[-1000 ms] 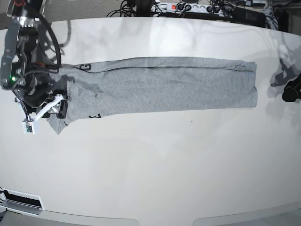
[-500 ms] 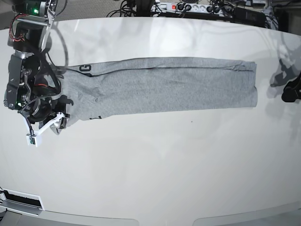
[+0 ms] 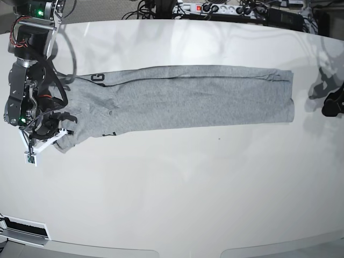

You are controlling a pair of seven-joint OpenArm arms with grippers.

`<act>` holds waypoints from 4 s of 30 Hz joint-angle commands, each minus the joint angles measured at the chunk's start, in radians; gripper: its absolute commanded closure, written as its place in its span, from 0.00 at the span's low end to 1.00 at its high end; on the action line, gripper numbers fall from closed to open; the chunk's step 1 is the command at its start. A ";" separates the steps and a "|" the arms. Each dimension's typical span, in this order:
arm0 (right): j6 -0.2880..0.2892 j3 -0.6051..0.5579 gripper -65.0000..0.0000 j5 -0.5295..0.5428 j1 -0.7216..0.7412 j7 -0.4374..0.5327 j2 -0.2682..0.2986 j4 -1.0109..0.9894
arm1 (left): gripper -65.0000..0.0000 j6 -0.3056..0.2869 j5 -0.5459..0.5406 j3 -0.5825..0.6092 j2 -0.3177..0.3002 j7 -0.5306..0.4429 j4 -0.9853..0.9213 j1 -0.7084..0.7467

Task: Layout the t-shirt on the table in an organized manner, then fold the t-shirt properly
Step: 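Grasp the sleeve end with the right gripper and fold it inward, then grasp both ends of the grey strip with the left and right grippers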

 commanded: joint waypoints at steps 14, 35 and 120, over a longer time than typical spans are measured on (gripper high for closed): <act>-0.147 0.051 1.00 0.006 0.024 -0.106 0.015 0.019 | 0.46 -0.006 -0.024 -0.007 -0.033 -0.004 0.012 -0.014; 0.426 0.239 0.73 0.530 0.011 -0.309 0.048 0.173 | 0.46 -0.006 -0.024 -0.007 -0.033 -0.004 0.012 -0.014; 0.323 -0.114 1.00 0.124 -0.197 -0.078 0.047 0.182 | 0.86 -0.006 0.417 0.314 0.211 -0.342 0.277 0.046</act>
